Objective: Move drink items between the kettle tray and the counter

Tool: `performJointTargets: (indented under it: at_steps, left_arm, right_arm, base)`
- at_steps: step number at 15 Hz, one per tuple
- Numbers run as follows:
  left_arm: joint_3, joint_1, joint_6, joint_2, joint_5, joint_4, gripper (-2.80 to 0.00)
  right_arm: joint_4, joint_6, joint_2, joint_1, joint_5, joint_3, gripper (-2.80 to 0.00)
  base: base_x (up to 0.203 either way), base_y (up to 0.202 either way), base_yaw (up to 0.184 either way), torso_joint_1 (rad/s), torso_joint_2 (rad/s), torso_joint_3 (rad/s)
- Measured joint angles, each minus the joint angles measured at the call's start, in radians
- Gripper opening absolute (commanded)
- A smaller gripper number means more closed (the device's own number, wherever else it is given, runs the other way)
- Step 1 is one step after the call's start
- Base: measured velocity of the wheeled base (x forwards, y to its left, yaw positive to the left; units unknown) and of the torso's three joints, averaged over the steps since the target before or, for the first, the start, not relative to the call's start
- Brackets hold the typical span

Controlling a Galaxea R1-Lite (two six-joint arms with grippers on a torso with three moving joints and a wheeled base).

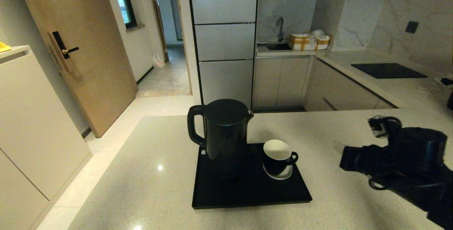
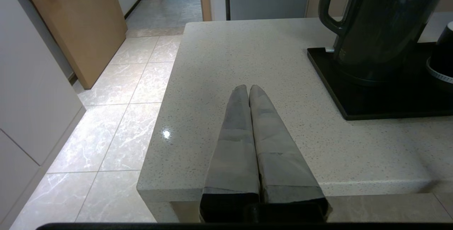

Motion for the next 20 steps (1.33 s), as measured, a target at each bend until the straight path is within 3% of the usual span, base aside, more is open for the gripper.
performJointTargets:
  at_steps: [2, 5, 8, 11, 13, 14, 16, 20]
  left_arm:
    - [0.0, 0.0, 0.0, 0.0, 0.0, 0.0, -2.8]
    - [0.0, 0.0, 0.0, 0.0, 0.0, 0.0, -2.8]
    - [0.0, 0.0, 0.0, 0.0, 0.0, 0.0, -2.8]
    - [0.0, 0.0, 0.0, 0.0, 0.0, 0.0, -2.8]
    - [0.0, 0.0, 0.0, 0.0, 0.0, 0.0, -2.8]
    - [0.0, 0.0, 0.0, 0.0, 0.0, 0.0, -2.8]
    - [0.0, 0.0, 0.0, 0.0, 0.001, 0.0, -2.8]
    - [0.0, 0.0, 0.0, 0.0, 0.0, 0.0, -2.8]
  right_arm:
    - [0.268, 0.005, -0.242, -0.003, -0.053, -0.078, -2.8]
    - [0.776, 0.039, -0.65, -0.017, -0.163, -0.246, -2.8]
    - [1.314, 0.058, -1.016, -0.096, -0.282, -0.423, -2.8]
    - [1.805, 0.029, -1.296, -0.198, -0.23, -0.603, -2.8]
    - [2.034, -0.019, -1.448, -0.227, -0.177, -0.651, -2.8]
    - [2.087, -0.039, -1.515, -0.232, -0.147, -0.648, -2.8]
    - [2.05, -0.086, -1.633, -0.237, -0.082, -0.571, -2.8]
    - [1.688, -0.172, -1.712, -0.239, 0.012, -0.211, -2.8]
  base:
    - [0.0, 0.0, 0.0, 0.0, 0.0, 0.0]
    - [0.0, 0.0, 0.0, 0.0, 0.0, 0.0]
    - [0.0, 0.0, 0.0, 0.0, 0.0, 0.0]
    - [0.0, 0.0, 0.0, 0.0, 0.0, 0.0]
    - [0.0, 0.0, 0.0, 0.0, 0.0, 0.0]
    - [0.0, 0.0, 0.0, 0.0, 0.0, 0.0]
    - [0.0, 0.0, 0.0, 0.0, 0.0, 0.0]
    - [0.0, 0.0, 0.0, 0.0, 0.0, 0.0]
